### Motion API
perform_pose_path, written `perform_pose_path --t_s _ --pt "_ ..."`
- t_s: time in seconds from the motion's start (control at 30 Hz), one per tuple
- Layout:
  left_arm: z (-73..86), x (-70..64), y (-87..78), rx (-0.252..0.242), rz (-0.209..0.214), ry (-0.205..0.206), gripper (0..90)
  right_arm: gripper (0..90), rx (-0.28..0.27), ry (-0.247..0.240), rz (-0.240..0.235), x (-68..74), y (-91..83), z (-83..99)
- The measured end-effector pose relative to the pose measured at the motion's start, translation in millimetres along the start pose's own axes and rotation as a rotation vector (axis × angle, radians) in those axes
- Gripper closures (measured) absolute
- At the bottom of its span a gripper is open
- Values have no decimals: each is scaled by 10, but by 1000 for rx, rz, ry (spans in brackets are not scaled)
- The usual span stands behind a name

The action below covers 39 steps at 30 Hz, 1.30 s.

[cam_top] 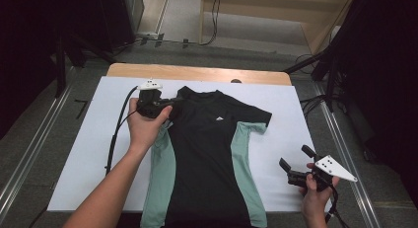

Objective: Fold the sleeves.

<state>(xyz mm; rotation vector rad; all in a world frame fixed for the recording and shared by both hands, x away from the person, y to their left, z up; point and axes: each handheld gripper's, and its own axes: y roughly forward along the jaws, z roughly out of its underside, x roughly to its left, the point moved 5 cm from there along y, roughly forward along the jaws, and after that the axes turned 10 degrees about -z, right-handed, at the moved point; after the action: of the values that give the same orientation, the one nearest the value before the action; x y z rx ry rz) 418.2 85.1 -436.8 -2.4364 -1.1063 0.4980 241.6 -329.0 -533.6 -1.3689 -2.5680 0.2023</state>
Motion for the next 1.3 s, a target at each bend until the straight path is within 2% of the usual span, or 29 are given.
perform_pose_path --t_s 0.27,0.93,1.2,1.3 --pt "35 -129 149 14 27 6 866 0 2 0 2 0 2 1" --pt "192 -286 597 67 61 -22 866 0 8 -1 13 -6 19 2" --pt "250 -323 690 72 66 -37 867 0 12 1 12 -2 21 4" --pt "255 -334 689 65 86 -39 866 0 13 -1 14 -3 23 5"
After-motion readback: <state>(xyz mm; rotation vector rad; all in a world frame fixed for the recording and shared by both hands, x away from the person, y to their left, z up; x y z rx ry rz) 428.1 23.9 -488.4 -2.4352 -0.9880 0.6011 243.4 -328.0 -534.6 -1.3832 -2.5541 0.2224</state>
